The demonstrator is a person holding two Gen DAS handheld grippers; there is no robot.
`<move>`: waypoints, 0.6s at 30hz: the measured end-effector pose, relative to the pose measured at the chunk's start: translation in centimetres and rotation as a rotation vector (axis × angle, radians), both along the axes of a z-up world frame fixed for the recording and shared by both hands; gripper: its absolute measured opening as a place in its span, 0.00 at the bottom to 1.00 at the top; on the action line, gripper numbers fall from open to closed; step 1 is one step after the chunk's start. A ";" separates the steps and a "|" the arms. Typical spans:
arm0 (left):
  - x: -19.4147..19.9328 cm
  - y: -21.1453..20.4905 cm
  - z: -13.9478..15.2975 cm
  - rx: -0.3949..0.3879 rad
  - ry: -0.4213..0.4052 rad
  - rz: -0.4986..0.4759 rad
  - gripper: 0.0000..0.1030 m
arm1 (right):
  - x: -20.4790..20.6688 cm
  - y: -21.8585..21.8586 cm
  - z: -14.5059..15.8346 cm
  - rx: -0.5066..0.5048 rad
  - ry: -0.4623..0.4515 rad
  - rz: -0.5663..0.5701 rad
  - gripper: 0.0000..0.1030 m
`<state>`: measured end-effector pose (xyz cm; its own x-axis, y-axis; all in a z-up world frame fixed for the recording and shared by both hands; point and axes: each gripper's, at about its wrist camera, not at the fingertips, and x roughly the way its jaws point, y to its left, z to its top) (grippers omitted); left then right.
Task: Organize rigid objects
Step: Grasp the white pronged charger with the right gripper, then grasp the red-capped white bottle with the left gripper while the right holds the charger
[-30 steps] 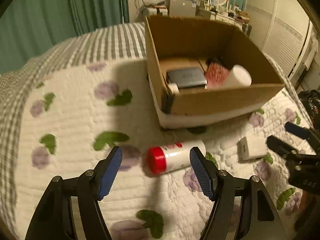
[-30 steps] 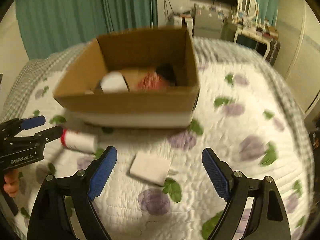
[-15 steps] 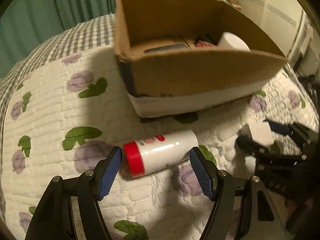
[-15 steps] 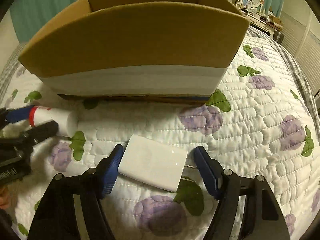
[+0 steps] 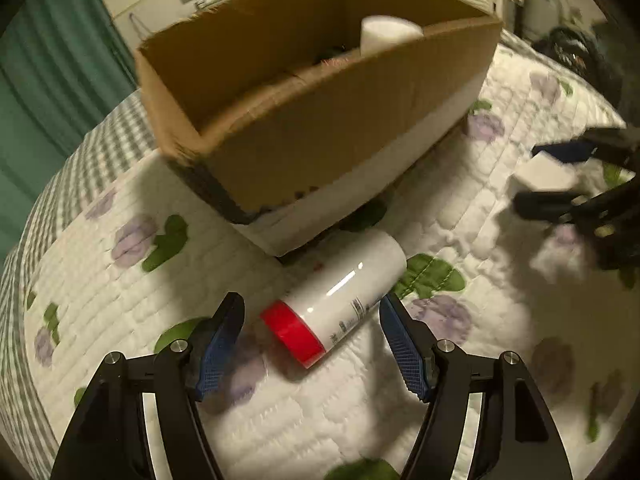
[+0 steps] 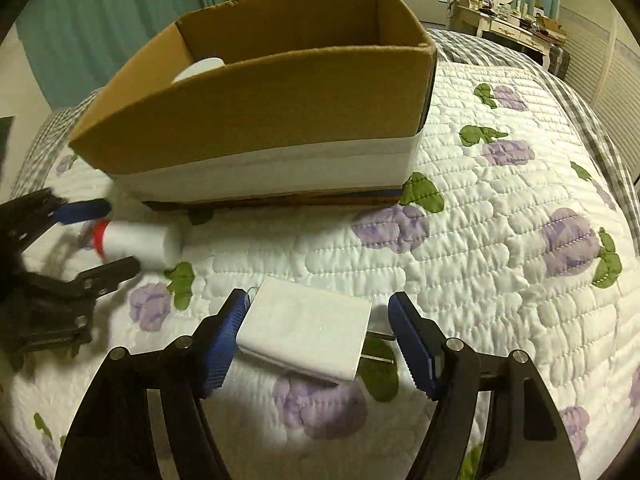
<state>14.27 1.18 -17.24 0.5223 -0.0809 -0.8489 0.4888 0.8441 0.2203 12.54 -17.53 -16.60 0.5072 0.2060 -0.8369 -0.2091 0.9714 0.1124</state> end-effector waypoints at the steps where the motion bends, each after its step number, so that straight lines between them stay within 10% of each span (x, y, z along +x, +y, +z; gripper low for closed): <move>1: 0.1 -0.1 -0.6 0.010 0.005 -0.007 0.71 | -0.3 -0.3 0.1 -0.005 0.001 0.005 0.70; 12: -5.2 -3.9 0.2 -0.064 0.080 -0.225 0.68 | -2.0 -2.2 3.1 -0.013 -0.018 -0.026 0.70; 18: -2.8 -5.1 -0.9 -0.047 0.060 -0.019 0.61 | -2.9 -3.1 3.9 -0.006 -0.033 -0.013 0.69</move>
<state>11.47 -3.96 -18.16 0.4688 -0.1311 -0.8735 0.5162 0.8431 0.1505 9.68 -20.60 -12.71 0.5376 0.1937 -0.8207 -0.1998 0.9748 0.0993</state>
